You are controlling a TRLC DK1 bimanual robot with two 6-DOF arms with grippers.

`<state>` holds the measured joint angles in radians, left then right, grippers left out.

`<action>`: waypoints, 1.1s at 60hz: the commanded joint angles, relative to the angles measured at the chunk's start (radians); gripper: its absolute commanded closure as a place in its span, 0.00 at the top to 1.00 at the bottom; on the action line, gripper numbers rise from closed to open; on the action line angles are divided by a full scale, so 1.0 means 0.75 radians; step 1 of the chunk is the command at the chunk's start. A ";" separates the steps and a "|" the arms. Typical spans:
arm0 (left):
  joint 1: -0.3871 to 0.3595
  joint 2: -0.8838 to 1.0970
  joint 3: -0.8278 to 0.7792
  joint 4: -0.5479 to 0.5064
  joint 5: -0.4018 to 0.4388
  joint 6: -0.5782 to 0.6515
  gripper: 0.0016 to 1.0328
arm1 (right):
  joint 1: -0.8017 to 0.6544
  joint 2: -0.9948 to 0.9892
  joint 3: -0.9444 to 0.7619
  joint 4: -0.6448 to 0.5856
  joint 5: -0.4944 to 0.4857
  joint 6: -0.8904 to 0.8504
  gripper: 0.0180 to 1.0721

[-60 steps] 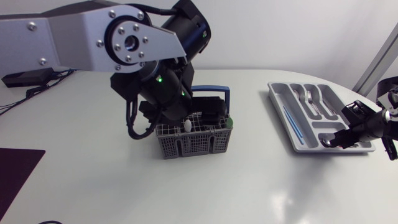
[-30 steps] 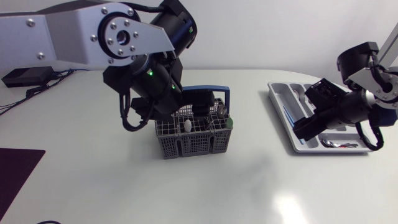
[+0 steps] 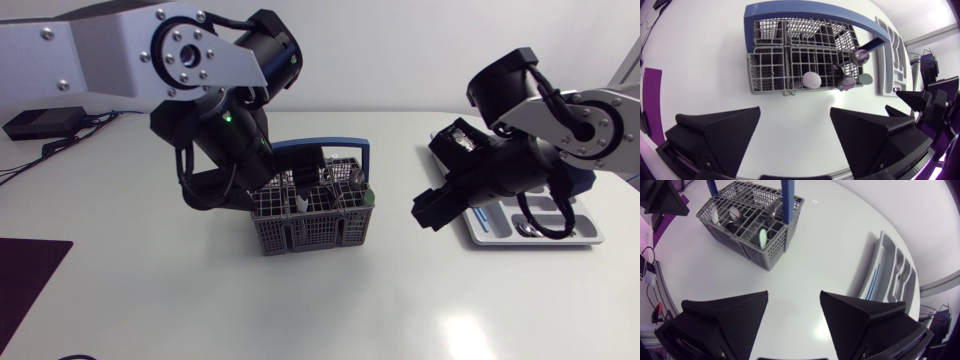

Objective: Unload the cutlery basket into the drawer organizer.

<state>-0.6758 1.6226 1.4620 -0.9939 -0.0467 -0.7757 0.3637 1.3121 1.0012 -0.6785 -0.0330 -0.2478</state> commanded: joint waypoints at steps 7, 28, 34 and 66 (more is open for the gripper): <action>0.032 0.035 0.061 -0.027 -0.007 -0.084 0.95 | 0.125 0.073 0.117 -0.046 -0.054 0.126 0.72; 0.060 0.041 0.035 -0.037 -0.007 0.028 0.95 | 0.212 0.265 0.383 -0.171 -0.306 0.271 0.72; 0.075 0.039 0.016 -0.035 0.005 0.122 0.95 | 0.237 0.318 0.440 -0.190 -0.345 0.302 0.72; 0.177 -0.083 -0.149 0.131 0.169 0.584 0.95 | 0.276 0.568 0.627 -0.190 -0.392 0.361 0.67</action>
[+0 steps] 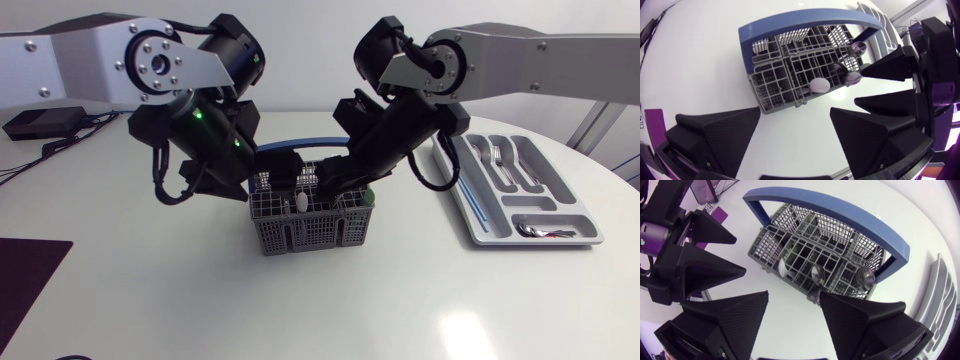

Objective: Unload the cutlery basket into the drawer organizer.

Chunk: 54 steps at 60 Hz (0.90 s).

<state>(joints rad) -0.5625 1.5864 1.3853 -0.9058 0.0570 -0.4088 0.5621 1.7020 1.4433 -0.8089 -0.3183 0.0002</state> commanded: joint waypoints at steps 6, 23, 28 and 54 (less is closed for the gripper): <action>0.036 -0.060 -0.092 0.058 0.049 0.185 0.95 | 0.020 0.081 0.060 -0.010 -0.017 0.032 0.63; 0.042 -0.115 -0.176 0.128 0.049 0.285 0.95 | 0.075 0.173 0.147 -0.012 -0.019 0.057 0.55; 0.046 -0.123 -0.190 0.134 0.049 0.295 0.95 | 0.085 0.195 0.166 -0.005 -0.017 0.069 0.50; 0.073 -0.170 -0.231 0.152 0.049 0.314 0.95 | 0.134 0.279 0.192 0.054 0.022 0.094 0.33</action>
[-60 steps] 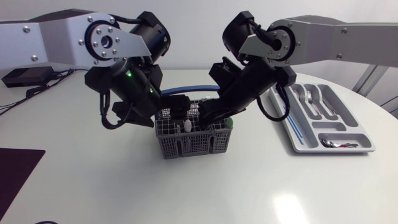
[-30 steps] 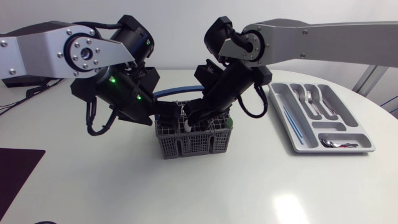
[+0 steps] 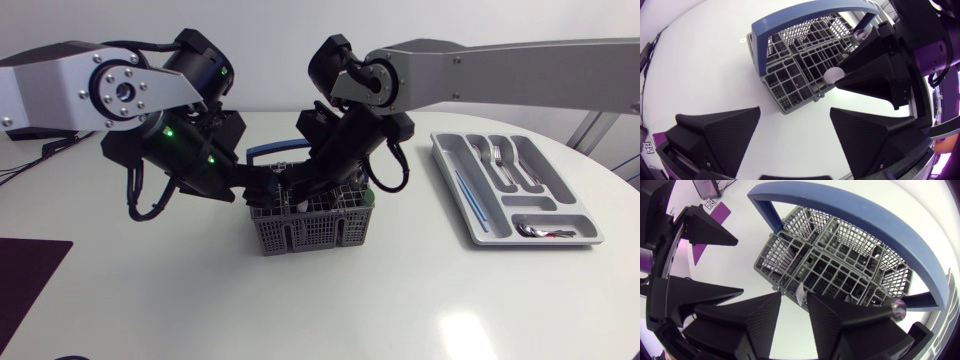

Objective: Unload the cutlery basket into the drawer organizer.

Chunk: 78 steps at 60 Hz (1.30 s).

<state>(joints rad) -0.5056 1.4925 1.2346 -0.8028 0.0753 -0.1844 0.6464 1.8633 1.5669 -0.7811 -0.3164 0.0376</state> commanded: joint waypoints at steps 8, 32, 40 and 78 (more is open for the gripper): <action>-0.003 -0.063 -0.034 0.015 0.024 0.013 0.95 | 0.024 0.089 0.032 0.031 0.025 0.046 0.26; 0.020 -0.106 -0.075 0.015 0.024 0.025 0.95 | 0.024 0.091 0.011 0.049 0.044 0.042 0.06; 0.038 -0.129 -0.098 0.015 0.024 0.033 0.95 | 0.022 0.072 0.005 0.049 0.044 0.042 0.06; 0.116 -0.288 -0.210 0.011 0.053 0.101 0.95 | 0.003 -0.077 -0.025 0.035 0.021 0.038 0.06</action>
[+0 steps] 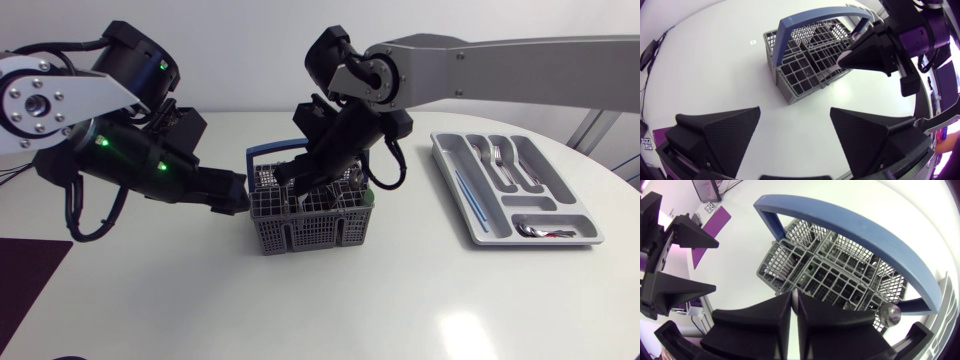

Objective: Unload the cutlery basket into the drawer organizer.

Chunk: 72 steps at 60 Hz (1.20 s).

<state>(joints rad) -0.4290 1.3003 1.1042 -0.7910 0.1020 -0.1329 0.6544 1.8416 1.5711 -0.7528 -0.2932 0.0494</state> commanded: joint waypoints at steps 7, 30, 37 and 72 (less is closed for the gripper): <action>0.020 -0.059 -0.045 -0.013 0.017 0.036 0.95 | -0.011 -0.081 -0.035 -0.019 -0.037 0.022 0.06; 0.018 -0.106 -0.071 -0.029 0.019 0.038 0.95 | -0.014 -0.249 -0.052 -0.072 -0.065 0.020 0.06; -0.007 -0.108 -0.059 -0.038 0.019 0.020 0.95 | -0.048 -0.339 -0.088 -0.092 -0.086 0.010 0.06; -0.201 0.027 0.131 -0.083 0.015 -0.312 0.95 | -0.662 -0.829 -0.426 -0.275 -0.137 -0.264 0.06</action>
<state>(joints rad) -0.5587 1.2938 1.1580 -0.8440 0.1051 -0.3149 0.2192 1.2495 1.2968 -0.9386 -0.3927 -0.0902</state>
